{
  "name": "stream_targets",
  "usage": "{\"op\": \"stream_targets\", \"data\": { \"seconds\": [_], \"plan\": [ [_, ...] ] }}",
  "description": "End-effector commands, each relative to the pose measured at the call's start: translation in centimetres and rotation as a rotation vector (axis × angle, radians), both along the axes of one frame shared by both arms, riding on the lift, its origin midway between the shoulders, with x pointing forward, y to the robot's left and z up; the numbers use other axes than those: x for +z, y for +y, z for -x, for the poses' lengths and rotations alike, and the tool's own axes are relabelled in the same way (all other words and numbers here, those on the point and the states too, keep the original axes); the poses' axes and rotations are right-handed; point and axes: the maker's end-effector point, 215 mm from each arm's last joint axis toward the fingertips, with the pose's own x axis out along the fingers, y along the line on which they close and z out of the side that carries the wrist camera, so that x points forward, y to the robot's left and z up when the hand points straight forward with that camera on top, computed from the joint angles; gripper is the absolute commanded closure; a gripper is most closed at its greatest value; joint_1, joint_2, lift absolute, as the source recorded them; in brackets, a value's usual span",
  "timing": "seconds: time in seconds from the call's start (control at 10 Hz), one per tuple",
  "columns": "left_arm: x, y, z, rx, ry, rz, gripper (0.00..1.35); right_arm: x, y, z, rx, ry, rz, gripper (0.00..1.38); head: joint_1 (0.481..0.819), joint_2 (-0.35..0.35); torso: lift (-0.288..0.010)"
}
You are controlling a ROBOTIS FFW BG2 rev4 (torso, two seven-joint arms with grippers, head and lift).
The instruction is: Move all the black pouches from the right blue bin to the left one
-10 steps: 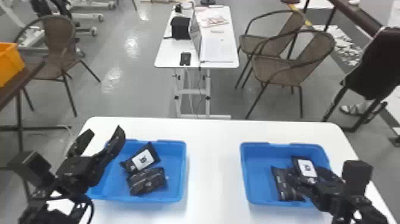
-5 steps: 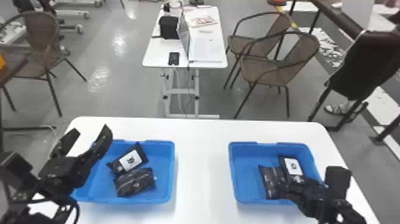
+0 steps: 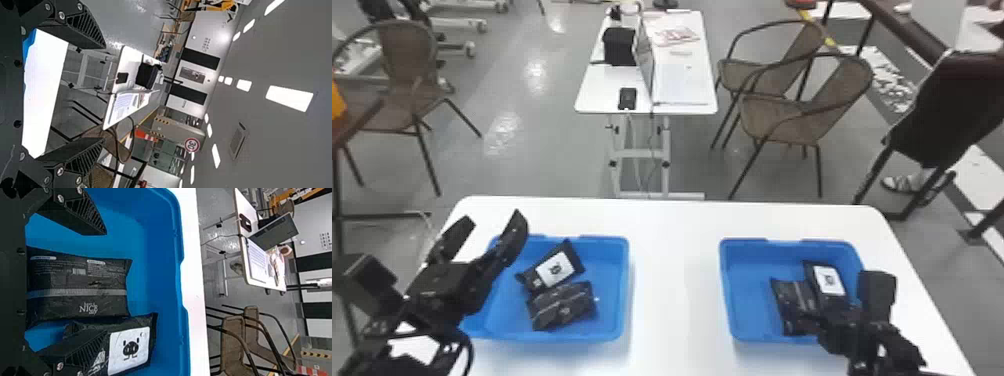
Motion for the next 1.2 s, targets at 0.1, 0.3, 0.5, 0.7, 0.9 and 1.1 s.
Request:
{"op": "stream_targets", "data": {
  "seconds": [0.1,0.3,0.5,0.7,0.9,1.1],
  "plan": [
    [0.0,-0.1,-0.1,-0.006,0.002,0.006,0.21,-1.3,0.1,0.4,-0.013,0.06,0.011,0.14,0.695,-0.024,0.0],
    [0.0,0.0,-0.1,-0.004,0.002,0.007,0.21,-1.7,-0.6,0.9,-0.059,0.085,0.022,0.14,0.695,-0.03,0.0],
    [0.1,0.1,-0.1,-0.002,-0.001,0.006,0.21,-2.2,-0.2,0.3,-0.062,0.101,0.011,0.14,0.695,-0.034,0.0],
    [0.1,0.1,-0.1,-0.001,-0.001,0.006,0.21,-3.1,0.6,0.5,-0.056,0.141,-0.003,0.14,0.695,-0.028,0.0],
    [0.1,0.2,-0.1,0.0,-0.001,0.007,0.21,-4.2,1.0,0.9,-0.051,0.174,-0.01,0.15,0.695,-0.019,0.0],
    [0.1,0.3,0.0,0.003,-0.003,0.01,0.21,-4.7,2.2,1.0,-0.049,0.175,-0.057,0.74,0.695,-0.013,0.0]
  ]
}}
